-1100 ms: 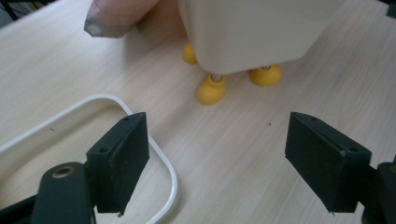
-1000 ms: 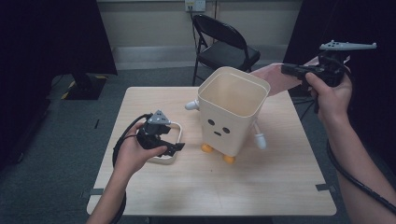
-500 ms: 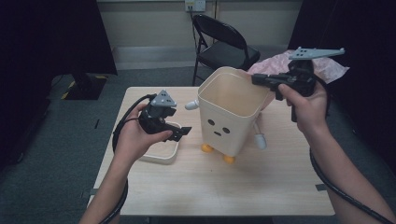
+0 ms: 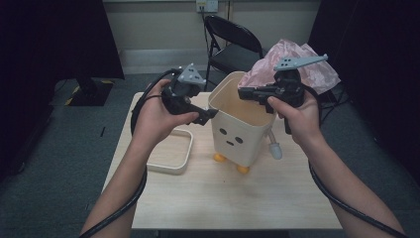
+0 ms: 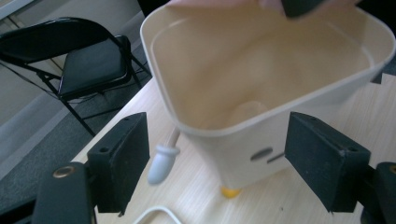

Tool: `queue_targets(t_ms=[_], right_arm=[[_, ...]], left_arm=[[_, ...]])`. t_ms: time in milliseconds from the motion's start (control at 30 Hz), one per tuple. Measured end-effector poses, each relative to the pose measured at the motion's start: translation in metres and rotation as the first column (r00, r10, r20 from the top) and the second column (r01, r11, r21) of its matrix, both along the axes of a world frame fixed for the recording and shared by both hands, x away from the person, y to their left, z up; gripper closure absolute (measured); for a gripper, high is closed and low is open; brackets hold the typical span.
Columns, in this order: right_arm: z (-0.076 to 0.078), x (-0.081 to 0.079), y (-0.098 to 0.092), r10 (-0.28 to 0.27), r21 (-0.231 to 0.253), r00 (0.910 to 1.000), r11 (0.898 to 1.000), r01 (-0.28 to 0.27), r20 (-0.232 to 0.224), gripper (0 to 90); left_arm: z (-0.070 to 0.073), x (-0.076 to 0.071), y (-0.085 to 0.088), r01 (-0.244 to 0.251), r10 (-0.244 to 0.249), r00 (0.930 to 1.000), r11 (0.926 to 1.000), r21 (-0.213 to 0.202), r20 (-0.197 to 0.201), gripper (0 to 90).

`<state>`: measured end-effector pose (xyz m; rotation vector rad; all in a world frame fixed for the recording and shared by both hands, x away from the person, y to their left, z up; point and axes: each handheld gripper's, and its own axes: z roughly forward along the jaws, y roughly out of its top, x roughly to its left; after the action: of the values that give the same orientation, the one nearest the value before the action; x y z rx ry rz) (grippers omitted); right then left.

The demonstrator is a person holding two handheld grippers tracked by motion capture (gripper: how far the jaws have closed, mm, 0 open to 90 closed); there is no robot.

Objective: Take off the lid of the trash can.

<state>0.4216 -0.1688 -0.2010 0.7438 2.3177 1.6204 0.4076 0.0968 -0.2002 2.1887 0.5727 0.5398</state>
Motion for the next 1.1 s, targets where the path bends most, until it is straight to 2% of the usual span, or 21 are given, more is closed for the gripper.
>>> queue_targets(t_ms=[33, 100, 233, 367, 400, 500, 533, 567, 700, 733, 767, 833, 933, 967, 1000, 1067, 1100], right_arm=[[0.000, 0.000, 0.000, 0.004, 0.004, 1.0000, 1.000, -0.004, -0.004, 90.0], [-0.001, 0.000, 0.001, 0.013, 0.014, 0.9998, 1.000, -0.013, -0.013, 90.0], [-0.003, -0.001, 0.002, 0.043, 0.057, 0.9985, 0.998, -0.040, -0.035, 90.0], [-0.005, 0.000, 0.006, 0.042, 0.028, 0.9984, 0.999, -0.040, -0.039, 90.0], [-0.011, 0.004, 0.008, 0.032, -0.011, 0.9978, 0.999, -0.033, -0.058, 90.0], [-0.017, 0.006, 0.009, 0.033, -0.040, 0.9969, 0.999, -0.036, -0.072, 90.0], [-0.025, 0.005, 0.011, 0.038, -0.072, 0.9964, 0.996, -0.043, -0.075, 90.0], [-0.027, 0.004, 0.011, 0.037, -0.078, 0.9966, 0.996, -0.043, -0.073, 90.0], [-0.030, 0.004, 0.009, 0.041, -0.073, 0.9962, 0.996, -0.047, -0.077, 90.0], [-0.030, 0.005, 0.009, 0.040, -0.077, 0.9964, 0.996, -0.046, -0.075, 90.0], [-0.030, 0.005, 0.010, 0.040, -0.087, 0.9966, 0.995, -0.047, -0.071, 90.0], [-0.030, 0.006, 0.010, 0.039, -0.094, 0.9969, 0.995, -0.046, -0.068, 90.0], [-0.031, 0.007, 0.010, 0.042, -0.093, 0.9968, 0.994, -0.048, -0.068, 90.0], [-0.033, 0.009, 0.010, 0.043, -0.088, 0.9966, 0.995, -0.049, -0.070, 90.0], [-0.033, 0.009, 0.010, 0.043, -0.085, 0.9966, 0.995, -0.049, -0.071, 90.0], [-0.033, 0.009, 0.010, 0.044, -0.086, 0.9965, 0.995, -0.050, -0.071, 90.0], [-0.033, 0.010, 0.011, 0.045, -0.092, 0.9968, 0.994, -0.051, -0.066, 90.0]], left_arm=[[0.002, 0.006, -0.008, 0.008, -0.008, 0.9999, 0.9999, 0.008, 0.009, 21.8], [0.003, 0.009, -0.013, 0.017, -0.017, 0.9998, 0.9998, 0.006, 0.014, 21.8], [0.002, 0.015, -0.025, 0.030, -0.030, 0.9996, 0.9994, 0.018, 0.002, 22.7], [0.001, 0.016, -0.025, 0.021, -0.021, 0.9998, 0.9992, 0.035, 0.003, 23.8], [0.002, 0.016, -0.023, 0.015, -0.015, 0.9999, 0.9997, 0.021, -0.006, 24.4], [0.004, 0.017, -0.021, -0.008, 0.008, 0.9999, 0.9999, 0.015, -0.007, 24.8], [0.007, 0.019, -0.020, -0.016, 0.016, 0.9997, 0.9999, -0.004, -0.018, 26.0], [0.008, 0.020, -0.020, -0.017, 0.016, 0.9996, 0.9997, -0.019, -0.024, 26.2], [0.013, 0.027, -0.025, -0.024, 0.023, 0.9991, 0.9994, -0.025, -0.037, 27.5], [0.016, 0.033, -0.030, -0.010, 0.008, 0.9990, 0.9992, -0.040, -0.044, 28.1], [0.016, 0.033, -0.030, -0.010, 0.008, 0.9990, 0.9992, -0.040, -0.044, 27.9], [0.020, 0.040, -0.036, -0.007, 0.003, 0.9983, 0.9974, -0.072, -0.058, 27.7], [0.023, 0.050, -0.048, -0.007, 0.000, 0.9965, 0.9969, -0.078, -0.083, 27.3], [0.023, 0.054, -0.057, 0.021, -0.028, 0.9963, 0.9960, -0.086, -0.081, 26.5], [0.023, 0.054, -0.057, 0.021, -0.028, 0.9963, 0.9960, -0.086, -0.081, 27.7], [0.021, 0.060, -0.069, 0.048, -0.061, 0.9918, 0.9917, -0.120, -0.112, 28.8], [0.019, 0.063, -0.073, 0.054, -0.068, 0.9913, 0.9917, -0.116, -0.113, 30.1]])
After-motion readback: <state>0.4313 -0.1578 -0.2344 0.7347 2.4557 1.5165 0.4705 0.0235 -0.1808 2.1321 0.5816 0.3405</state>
